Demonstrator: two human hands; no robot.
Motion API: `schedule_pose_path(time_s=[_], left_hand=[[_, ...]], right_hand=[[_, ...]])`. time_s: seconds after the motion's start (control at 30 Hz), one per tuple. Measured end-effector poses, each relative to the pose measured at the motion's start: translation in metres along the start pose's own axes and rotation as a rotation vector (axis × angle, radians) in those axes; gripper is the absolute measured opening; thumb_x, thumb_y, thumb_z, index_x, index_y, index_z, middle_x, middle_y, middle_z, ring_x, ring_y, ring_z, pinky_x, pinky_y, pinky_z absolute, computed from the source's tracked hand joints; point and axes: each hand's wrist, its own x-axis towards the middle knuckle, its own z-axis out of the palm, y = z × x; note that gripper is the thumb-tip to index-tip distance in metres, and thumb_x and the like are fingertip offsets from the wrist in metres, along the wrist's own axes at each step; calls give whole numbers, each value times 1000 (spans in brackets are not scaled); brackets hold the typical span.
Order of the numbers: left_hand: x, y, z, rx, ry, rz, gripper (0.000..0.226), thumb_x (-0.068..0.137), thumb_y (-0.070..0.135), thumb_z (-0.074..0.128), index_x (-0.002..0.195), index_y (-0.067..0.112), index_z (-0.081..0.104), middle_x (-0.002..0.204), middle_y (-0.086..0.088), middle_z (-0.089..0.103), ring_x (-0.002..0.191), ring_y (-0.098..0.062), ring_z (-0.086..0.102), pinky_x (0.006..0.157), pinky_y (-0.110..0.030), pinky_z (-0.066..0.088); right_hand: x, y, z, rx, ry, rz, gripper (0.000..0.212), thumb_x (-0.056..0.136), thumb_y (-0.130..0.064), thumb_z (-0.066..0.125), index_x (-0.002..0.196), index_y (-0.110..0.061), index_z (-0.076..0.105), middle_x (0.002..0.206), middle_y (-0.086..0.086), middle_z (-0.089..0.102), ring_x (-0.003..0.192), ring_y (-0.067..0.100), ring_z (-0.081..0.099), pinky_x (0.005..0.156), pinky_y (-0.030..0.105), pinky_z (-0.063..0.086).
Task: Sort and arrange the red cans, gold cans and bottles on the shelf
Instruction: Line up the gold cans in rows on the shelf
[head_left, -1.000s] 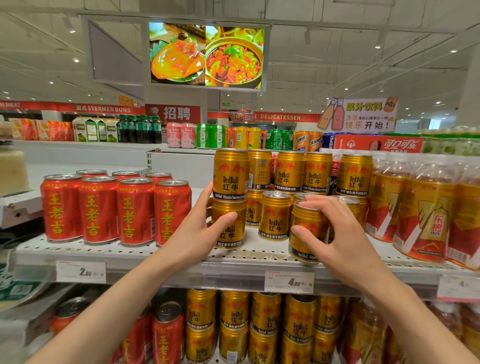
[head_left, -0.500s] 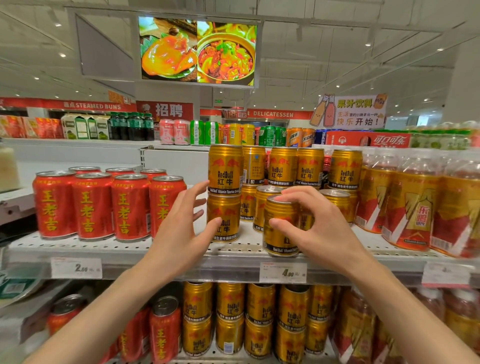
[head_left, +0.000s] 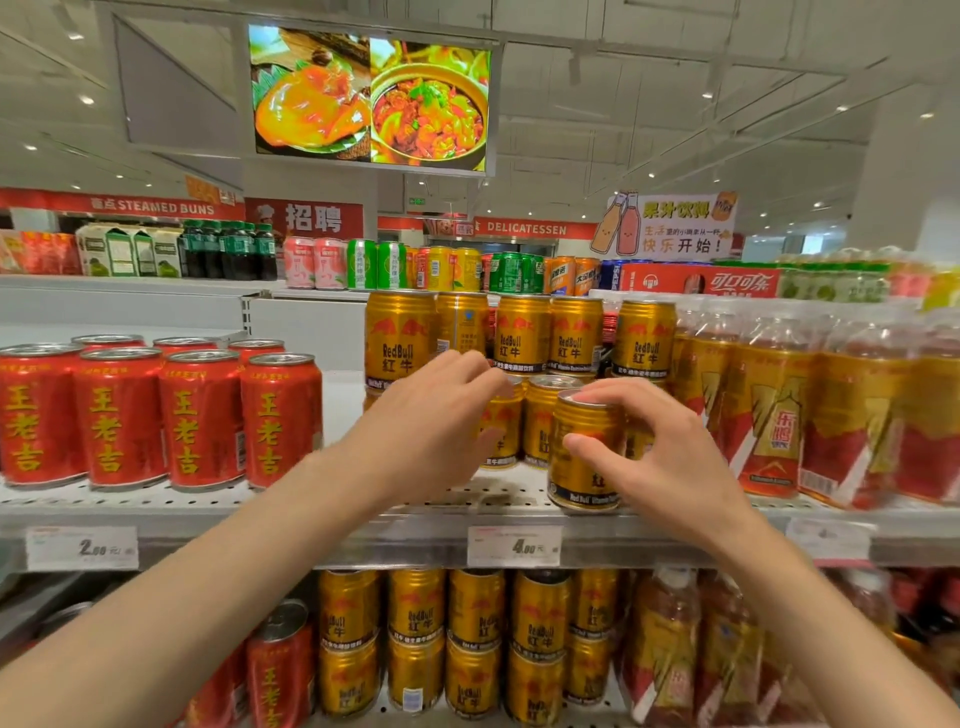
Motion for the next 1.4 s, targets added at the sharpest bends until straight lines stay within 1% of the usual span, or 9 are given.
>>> schedule_pose_path(time_s=[0.13, 0.5, 0.57, 0.67, 0.77, 1.0, 1.2, 1.27, 1.4], left_hand=[[26, 7, 21, 75, -66, -37, 44, 97, 35, 58, 138, 23, 48, 130, 3, 50, 118, -17, 44, 91, -34, 51], [33, 3, 40, 90, 7, -174, 41, 97, 30, 60, 137, 21, 54, 127, 2, 54, 119, -16, 46, 96, -28, 46], [34, 2, 40, 95, 7, -173, 39, 98, 31, 60, 135, 20, 55, 125, 2, 54, 118, -16, 47, 95, -28, 47], [34, 1, 37, 88, 14, -157, 36, 97, 28, 61, 131, 17, 59, 120, 0, 55, 114, -18, 49, 93, -29, 48], [29, 0, 31, 52, 21, -144, 34, 97, 26, 62, 129, 16, 61, 116, 0, 56, 112, -19, 49, 91, -30, 49], [10, 0, 7, -30, 109, -100, 32, 91, 17, 69, 123, 15, 66, 115, -2, 62, 106, -20, 58, 88, -29, 51], [-46, -13, -5, -123, 385, -298, 25, 84, 21, 77, 101, 14, 61, 94, 5, 53, 77, -12, 55, 68, -17, 44], [-61, -17, 3, -135, 445, -379, 41, 81, 18, 79, 115, 10, 56, 104, 1, 52, 87, -13, 54, 75, -21, 47], [-74, -19, 16, -318, 333, -564, 81, 86, 31, 75, 150, 20, 28, 144, -4, 39, 127, -15, 48, 101, -35, 47]], right_hand=[[-5, 16, -22, -41, 6, 25, 33, 84, -32, 77, 115, -29, 70, 118, -18, 65, 118, 4, 59, 102, 37, 51], [-13, 48, -44, -252, 44, 80, 34, 91, -30, 72, 122, -19, 62, 120, -5, 60, 104, 9, 59, 89, 26, 51], [-13, 50, -44, -306, 18, 72, 38, 93, -32, 70, 127, -18, 60, 129, -2, 62, 119, 14, 59, 104, 34, 50], [-12, 52, -46, -407, -14, 24, 44, 93, -34, 69, 131, -16, 60, 137, 2, 63, 143, 18, 43, 117, 36, 33], [-11, 51, -49, -405, -29, 2, 47, 91, -37, 69, 132, -16, 60, 131, 1, 64, 133, 18, 51, 112, 41, 45], [5, 32, -41, -383, 18, -105, 36, 91, -32, 69, 122, -15, 64, 120, -1, 65, 116, 16, 56, 101, 39, 50], [38, -10, -1, -274, -151, -165, 25, 95, -37, 64, 113, -20, 67, 117, -7, 61, 108, 11, 59, 97, 34, 53], [52, -24, 17, -298, -246, -159, 26, 96, -42, 63, 114, -23, 66, 121, -8, 59, 108, 11, 58, 96, 32, 51], [72, -44, 41, -358, -363, -95, 25, 94, -49, 63, 100, -26, 53, 113, -5, 59, 98, 15, 58, 90, 35, 53]])
